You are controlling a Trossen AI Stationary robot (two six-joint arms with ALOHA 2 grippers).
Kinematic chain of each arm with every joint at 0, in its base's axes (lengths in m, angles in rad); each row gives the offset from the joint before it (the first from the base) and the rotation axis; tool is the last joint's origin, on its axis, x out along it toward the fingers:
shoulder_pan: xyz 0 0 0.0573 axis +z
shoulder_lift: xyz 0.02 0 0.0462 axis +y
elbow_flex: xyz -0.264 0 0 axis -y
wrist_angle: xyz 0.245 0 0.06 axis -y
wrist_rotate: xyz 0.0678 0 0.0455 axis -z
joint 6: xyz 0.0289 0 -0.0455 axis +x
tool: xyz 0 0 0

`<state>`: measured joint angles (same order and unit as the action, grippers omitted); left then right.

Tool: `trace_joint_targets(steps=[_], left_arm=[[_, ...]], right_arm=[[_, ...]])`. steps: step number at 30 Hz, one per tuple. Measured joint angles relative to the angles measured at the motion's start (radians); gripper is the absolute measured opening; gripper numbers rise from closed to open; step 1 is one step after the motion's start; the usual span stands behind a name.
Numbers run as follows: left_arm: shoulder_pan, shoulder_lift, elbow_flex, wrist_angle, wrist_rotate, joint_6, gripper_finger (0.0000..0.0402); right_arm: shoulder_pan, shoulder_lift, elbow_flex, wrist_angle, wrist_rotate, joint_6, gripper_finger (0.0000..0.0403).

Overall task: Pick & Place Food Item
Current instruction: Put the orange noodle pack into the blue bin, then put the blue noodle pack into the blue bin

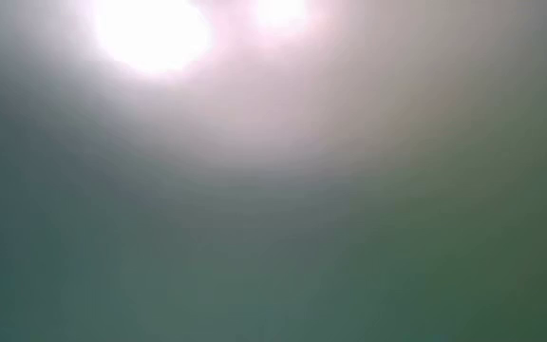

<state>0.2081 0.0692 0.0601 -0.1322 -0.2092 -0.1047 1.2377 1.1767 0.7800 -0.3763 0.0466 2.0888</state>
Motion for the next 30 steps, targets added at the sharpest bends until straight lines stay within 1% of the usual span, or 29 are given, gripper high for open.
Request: trace_joint_targets(steps=[2, 5, 8, 11, 20, 24, 27, 30], left_arm=[[0.000, 0.000, 0.000, 0.000, 0.000, 0.000, 0.0000], [0.000, 0.000, 0.000, 0.000, 0.000, 0.000, 0.0000], [0.000, 0.000, 0.000, 0.000, 0.000, 0.000, 0.0000], [0.000, 0.000, 0.000, 0.000, 0.000, 0.000, 0.0000], [0.000, 0.000, 0.000, 0.000, 0.000, 0.000, 0.0000], [0.000, 0.000, 0.000, 0.000, 0.000, 0.000, 0.0000], [0.000, 0.000, 0.000, 0.000, 0.000, 0.000, 0.0000], [0.000, 0.000, 0.000, 0.000, 0.000, 0.000, 0.0000]], right_arm=[[0.002, -0.024, 0.007, -0.046, -0.030, 0.015, 0.0173], [0.008, -0.059, 0.037, -0.148, -0.039, 0.029, 0.0173], [0.003, -0.091, 0.078, -0.291, -0.014, 0.033, 0.0173], [0.003, -0.113, 0.112, -0.410, 0.036, 0.024, 0.0173], [0.001, -0.145, 0.199, -0.638, 0.239, -0.078, 0.0173], [0.000, -0.147, 0.213, -0.731, 0.315, -0.117, 0.0173], [-0.001, -0.151, 0.214, -0.796, 0.420, -0.154, 0.0173], [0.000, -0.155, 0.214, -0.862, 0.577, -0.236, 0.0173]])
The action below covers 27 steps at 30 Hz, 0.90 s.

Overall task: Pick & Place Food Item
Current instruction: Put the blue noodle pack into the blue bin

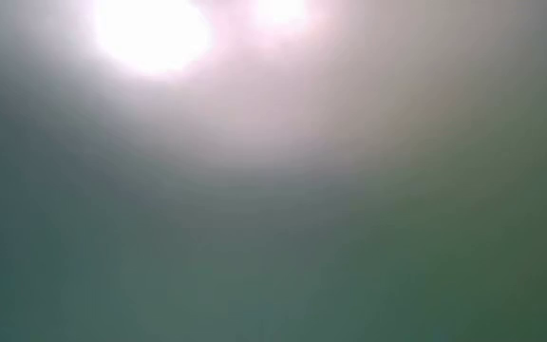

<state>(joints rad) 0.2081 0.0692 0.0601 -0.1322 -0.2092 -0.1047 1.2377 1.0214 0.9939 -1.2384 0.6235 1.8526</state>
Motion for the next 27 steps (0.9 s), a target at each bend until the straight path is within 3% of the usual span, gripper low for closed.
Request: trace_joint_targets(steps=[5, 10, 15, 21, 27], left_arm=[[0.000, 0.000, 0.000, 0.000, 0.000, 0.000, 0.0000], [0.000, 0.000, 0.000, 0.000, 0.000, 0.000, 0.0000], [0.000, 0.000, 0.000, 0.000, 0.000, 0.000, 0.0000], [0.000, 0.000, 0.000, 0.000, 0.000, 0.000, 0.0000], [0.000, 0.000, 0.000, 0.000, 0.000, 0.000, 0.0000]], right_arm=[[-0.030, 0.002, -0.001, -0.041, 0.286, -0.205, 0.0173], [-0.139, 0.004, -0.001, -0.038, 0.402, -0.343, 0.0173], [-0.325, 0.022, -0.008, 0.019, 0.392, -0.473, 0.0173], [-0.554, 0.034, -0.043, 0.284, 0.273, -0.913, 0.0173], [-0.781, 0.034, -0.106, 0.569, 0.127, -1.250, 0.0173]])
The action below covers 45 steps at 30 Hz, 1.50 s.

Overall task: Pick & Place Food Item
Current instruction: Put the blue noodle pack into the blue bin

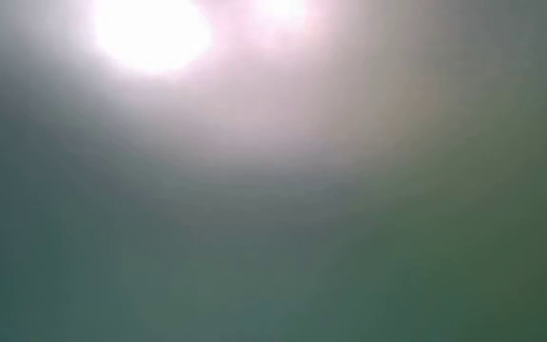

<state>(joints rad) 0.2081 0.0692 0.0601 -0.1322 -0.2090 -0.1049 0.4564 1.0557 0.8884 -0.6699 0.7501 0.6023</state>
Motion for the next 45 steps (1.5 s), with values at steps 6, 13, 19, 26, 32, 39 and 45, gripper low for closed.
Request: trace_joint_targets(steps=[6, 13, 19, 26, 32, 39, 45], left_arm=[[0.000, 0.000, 0.000, 0.000, 0.000, 0.000, 0.0000], [0.000, 0.000, 0.000, 0.000, 0.000, 0.000, 0.0000], [0.000, 0.000, 0.000, 0.000, 0.000, 0.000, 0.0000], [0.000, 0.000, 0.000, 0.000, 0.000, 0.000, 0.0000], [0.000, 0.000, 0.000, 0.000, 0.000, 0.000, 0.0000], [0.000, 0.000, 0.000, 0.000, 0.000, 0.000, 0.0000], [0.000, 0.000, 0.000, 0.000, 0.000, 0.000, 0.0000]], right_arm=[[-0.195, 0.000, -0.117, 0.337, -0.207, -0.277, 0.0173], [-0.381, 0.064, -0.246, 0.696, -0.404, -0.483, 0.0173], [-0.486, 0.221, -0.270, 0.864, -0.418, -0.606, 0.0173], [-0.568, 0.446, -0.151, 0.944, -0.418, -0.587, 0.0173], [-0.608, 0.587, 0.025, 0.886, -0.418, -0.719, 0.0173], [-0.671, 0.687, 0.318, 0.454, -0.522, -0.865, 0.0173], [-0.742, 0.759, 0.496, 0.274, -0.663, -0.948, 0.0173]])
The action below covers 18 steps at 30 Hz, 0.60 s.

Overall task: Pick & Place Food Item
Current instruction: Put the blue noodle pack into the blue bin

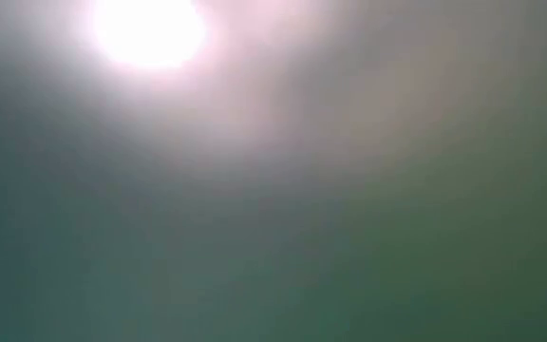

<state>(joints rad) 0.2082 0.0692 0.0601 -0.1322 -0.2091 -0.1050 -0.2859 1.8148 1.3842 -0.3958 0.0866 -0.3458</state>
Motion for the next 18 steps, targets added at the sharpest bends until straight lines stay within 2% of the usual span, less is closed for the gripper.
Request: trace_joint_targets(steps=[10, 15, 18], left_arm=[[0.000, 0.000, 0.000, 0.000, 0.000, 0.000, 0.0000], [0.000, 0.000, 0.000, 0.000, 0.000, 0.000, 0.0000], [0.000, 0.000, 0.000, 0.000, 0.000, 0.000, 0.0000]], right_arm=[[-0.128, 0.071, 0.046, 0.000, -0.176, 0.014, 0.0173], [-0.140, 0.081, 0.045, -0.021, -0.213, 0.117, 0.0173], [-0.123, 0.094, 0.037, 0.012, -0.196, 0.297, 0.0173]])
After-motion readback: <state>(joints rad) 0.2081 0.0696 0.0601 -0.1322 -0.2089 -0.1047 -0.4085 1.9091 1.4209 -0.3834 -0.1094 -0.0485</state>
